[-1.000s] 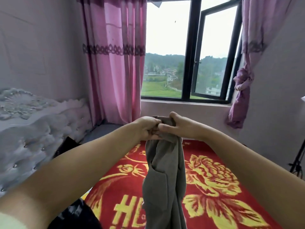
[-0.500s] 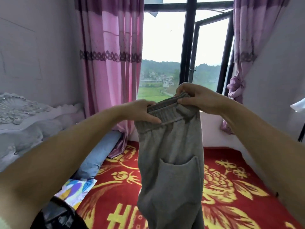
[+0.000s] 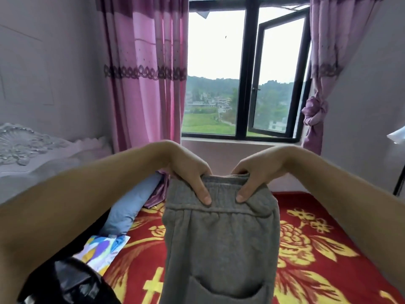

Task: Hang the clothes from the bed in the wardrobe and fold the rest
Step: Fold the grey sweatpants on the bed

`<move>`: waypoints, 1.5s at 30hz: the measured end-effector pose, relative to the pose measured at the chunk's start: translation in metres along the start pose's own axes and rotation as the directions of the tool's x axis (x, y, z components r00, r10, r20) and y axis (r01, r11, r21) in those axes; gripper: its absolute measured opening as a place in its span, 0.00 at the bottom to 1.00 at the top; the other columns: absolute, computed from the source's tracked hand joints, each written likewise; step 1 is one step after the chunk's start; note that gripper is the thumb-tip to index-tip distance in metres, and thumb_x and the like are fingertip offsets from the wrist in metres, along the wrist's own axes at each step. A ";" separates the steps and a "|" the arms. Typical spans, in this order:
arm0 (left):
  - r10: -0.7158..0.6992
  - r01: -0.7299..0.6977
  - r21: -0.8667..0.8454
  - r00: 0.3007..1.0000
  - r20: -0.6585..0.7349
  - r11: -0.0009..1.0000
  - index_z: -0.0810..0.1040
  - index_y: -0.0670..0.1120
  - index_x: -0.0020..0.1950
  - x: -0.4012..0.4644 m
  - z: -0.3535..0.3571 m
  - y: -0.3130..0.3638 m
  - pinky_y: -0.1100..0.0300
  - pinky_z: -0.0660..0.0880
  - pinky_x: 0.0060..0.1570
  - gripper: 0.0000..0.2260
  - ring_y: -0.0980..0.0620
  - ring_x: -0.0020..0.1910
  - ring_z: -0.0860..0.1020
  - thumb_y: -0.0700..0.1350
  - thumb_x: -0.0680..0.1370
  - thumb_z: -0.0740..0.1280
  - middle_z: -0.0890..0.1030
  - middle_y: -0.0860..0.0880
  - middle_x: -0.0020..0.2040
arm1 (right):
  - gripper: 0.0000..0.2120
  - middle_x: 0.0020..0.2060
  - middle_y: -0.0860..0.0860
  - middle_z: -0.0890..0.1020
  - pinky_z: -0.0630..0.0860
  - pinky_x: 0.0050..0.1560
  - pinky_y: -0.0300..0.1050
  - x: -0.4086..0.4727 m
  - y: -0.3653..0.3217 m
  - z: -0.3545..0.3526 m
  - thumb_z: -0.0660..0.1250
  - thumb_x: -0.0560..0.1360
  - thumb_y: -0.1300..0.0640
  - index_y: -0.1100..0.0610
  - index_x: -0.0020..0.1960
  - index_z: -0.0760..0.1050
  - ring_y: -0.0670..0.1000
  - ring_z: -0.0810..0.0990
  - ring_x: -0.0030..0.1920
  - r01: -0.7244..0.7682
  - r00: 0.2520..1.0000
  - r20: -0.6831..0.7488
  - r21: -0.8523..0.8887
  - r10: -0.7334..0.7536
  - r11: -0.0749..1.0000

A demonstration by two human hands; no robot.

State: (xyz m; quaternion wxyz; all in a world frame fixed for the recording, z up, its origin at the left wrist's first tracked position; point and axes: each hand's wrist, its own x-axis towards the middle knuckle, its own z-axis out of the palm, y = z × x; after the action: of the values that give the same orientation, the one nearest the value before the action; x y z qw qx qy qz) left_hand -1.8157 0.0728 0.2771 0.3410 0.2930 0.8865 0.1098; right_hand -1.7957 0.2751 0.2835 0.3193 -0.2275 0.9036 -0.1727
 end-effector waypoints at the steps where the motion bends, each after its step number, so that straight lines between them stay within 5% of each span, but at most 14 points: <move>1: -0.042 0.043 -0.014 0.997 0.063 0.999 0.81 0.44 0.50 0.016 0.002 -0.009 0.49 0.77 0.57 0.06 0.47 0.47 0.82 0.43 0.74 0.72 0.84 0.46 0.47 | 0.14 0.54 0.53 0.83 0.79 0.57 0.52 0.017 0.007 0.001 0.71 0.73 0.58 0.58 0.58 0.76 0.52 0.82 0.53 -0.039 0.999 0.035 0.008 0.039 0.999; 4: -0.200 0.190 0.131 0.978 0.060 0.973 0.80 0.47 0.45 0.075 0.004 -0.042 0.49 0.78 0.55 0.05 0.50 0.42 0.82 0.46 0.73 0.74 0.84 0.48 0.45 | 0.18 0.52 0.54 0.82 0.79 0.56 0.55 0.088 0.032 0.009 0.73 0.71 0.58 0.59 0.59 0.75 0.56 0.82 0.53 -0.146 0.989 -0.006 -0.024 0.146 0.989; 7: -0.185 0.286 0.329 0.934 -0.305 0.900 0.79 0.46 0.47 0.122 -0.038 -0.076 0.52 0.80 0.45 0.10 0.48 0.37 0.78 0.50 0.72 0.73 0.80 0.47 0.41 | 0.16 0.50 0.55 0.82 0.77 0.48 0.48 0.144 0.051 -0.023 0.72 0.68 0.54 0.57 0.53 0.76 0.57 0.81 0.50 -0.162 0.933 -0.357 -0.314 0.042 0.936; 9: -0.049 0.344 0.370 0.785 -0.617 0.863 0.79 0.46 0.47 0.125 -0.084 -0.082 0.54 0.76 0.39 0.07 0.47 0.38 0.77 0.48 0.75 0.67 0.80 0.45 0.45 | 0.08 0.51 0.56 0.79 0.72 0.45 0.45 0.152 0.049 -0.069 0.65 0.73 0.59 0.54 0.52 0.72 0.56 0.79 0.52 -0.201 0.772 -0.621 -0.446 -0.139 0.872; 11: 0.142 0.409 0.395 0.525 -0.839 0.822 0.78 0.46 0.52 0.112 -0.134 -0.077 0.54 0.74 0.43 0.08 0.43 0.47 0.77 0.43 0.78 0.60 0.77 0.42 0.54 | 0.11 0.52 0.58 0.77 0.71 0.53 0.52 0.146 0.041 -0.123 0.60 0.75 0.63 0.56 0.57 0.71 0.60 0.78 0.54 -0.319 0.482 -0.807 -0.524 -0.341 0.790; 14: 0.391 0.501 0.429 0.186 -0.902 0.751 0.75 0.43 0.61 0.076 -0.189 -0.050 0.48 0.74 0.51 0.12 0.38 0.57 0.74 0.40 0.80 0.58 0.72 0.40 0.61 | 0.16 0.47 0.60 0.77 0.70 0.59 0.62 0.126 0.027 -0.193 0.68 0.70 0.68 0.59 0.56 0.75 0.62 0.78 0.48 -0.535 0.052 -0.776 -0.553 -0.628 0.639; 19: 0.490 0.629 0.408 0.050 -0.870 0.662 0.71 0.41 0.63 0.040 -0.209 -0.014 0.50 0.71 0.40 0.12 0.41 0.55 0.73 0.41 0.81 0.57 0.71 0.42 0.58 | 0.19 0.45 0.58 0.78 0.74 0.49 0.51 0.084 0.007 -0.219 0.72 0.65 0.68 0.60 0.55 0.77 0.61 0.77 0.43 -0.548 -0.092 -0.681 -0.575 -0.727 0.608; 24: 0.468 0.636 0.471 0.190 -0.863 0.612 0.72 0.42 0.61 0.064 -0.133 -0.033 0.53 0.70 0.35 0.12 0.43 0.52 0.76 0.38 0.78 0.58 0.73 0.44 0.55 | 0.19 0.54 0.59 0.77 0.76 0.50 0.54 0.098 0.033 -0.133 0.68 0.72 0.63 0.60 0.63 0.74 0.61 0.77 0.55 -0.399 0.137 -0.790 -0.596 -0.597 0.697; 27: 0.519 0.579 0.532 0.207 -0.829 0.618 0.80 0.45 0.49 0.105 -0.050 -0.066 0.60 0.65 0.24 0.10 0.48 0.38 0.79 0.41 0.71 0.62 0.78 0.48 0.43 | 0.19 0.47 0.61 0.79 0.80 0.45 0.52 0.131 0.076 -0.049 0.66 0.67 0.61 0.63 0.57 0.76 0.63 0.80 0.47 -0.283 0.243 -0.754 -0.657 -0.610 0.699; 31: 0.386 0.415 0.556 0.425 -0.819 0.720 0.80 0.48 0.40 0.178 0.103 -0.127 0.64 0.66 0.19 0.12 0.51 0.30 0.77 0.44 0.70 0.57 0.76 0.51 0.33 | 0.14 0.39 0.51 0.78 0.77 0.36 0.42 0.189 0.136 0.090 0.63 0.66 0.57 0.54 0.51 0.73 0.53 0.79 0.35 -0.128 0.421 -0.709 -0.664 -0.566 0.737; 34: 0.242 0.361 0.507 0.573 -0.783 0.783 0.80 0.50 0.36 0.219 0.235 -0.156 0.66 0.64 0.18 0.12 0.53 0.26 0.75 0.44 0.68 0.57 0.74 0.52 0.29 | 0.17 0.36 0.49 0.76 0.74 0.28 0.39 0.227 0.177 0.214 0.75 0.60 0.55 0.53 0.45 0.72 0.50 0.78 0.33 -0.020 0.611 -0.649 -0.585 -0.454 0.811; 38: 0.048 0.219 0.423 0.842 -0.537 0.879 0.78 0.52 0.37 0.263 0.430 -0.184 0.69 0.65 0.19 0.10 0.56 0.24 0.76 0.47 0.66 0.57 0.76 0.54 0.29 | 0.11 0.50 0.55 0.77 0.72 0.34 0.46 0.251 0.230 0.399 0.63 0.75 0.54 0.51 0.56 0.66 0.57 0.80 0.47 0.026 0.939 -0.289 -0.483 -0.187 0.875; 41: -0.028 0.159 0.356 0.938 -0.346 0.921 0.81 0.53 0.34 0.275 0.534 -0.186 0.67 0.70 0.21 0.11 0.55 0.25 0.77 0.47 0.66 0.58 0.78 0.54 0.27 | 0.08 0.41 0.47 0.79 0.66 0.24 0.40 0.237 0.241 0.481 0.55 0.70 0.50 0.49 0.48 0.62 0.45 0.82 0.38 0.049 0.995 -0.075 -0.180 -0.064 0.982; 45: -0.020 0.106 0.405 0.977 -0.212 0.908 0.78 0.46 0.56 0.267 0.537 -0.174 0.51 0.74 0.44 0.14 0.46 0.50 0.78 0.41 0.74 0.59 0.80 0.46 0.50 | 0.12 0.61 0.58 0.71 0.63 0.41 0.49 0.237 0.247 0.512 0.52 0.79 0.55 0.54 0.62 0.63 0.59 0.74 0.59 0.102 0.993 -0.022 -0.389 -0.120 0.915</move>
State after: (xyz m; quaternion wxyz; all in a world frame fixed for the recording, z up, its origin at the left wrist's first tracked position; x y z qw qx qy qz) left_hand -1.6929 0.0886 -0.3353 0.1819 0.3170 0.9287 -0.0625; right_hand -1.6985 0.2727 -0.3244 0.2372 -0.3330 0.9125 -0.0136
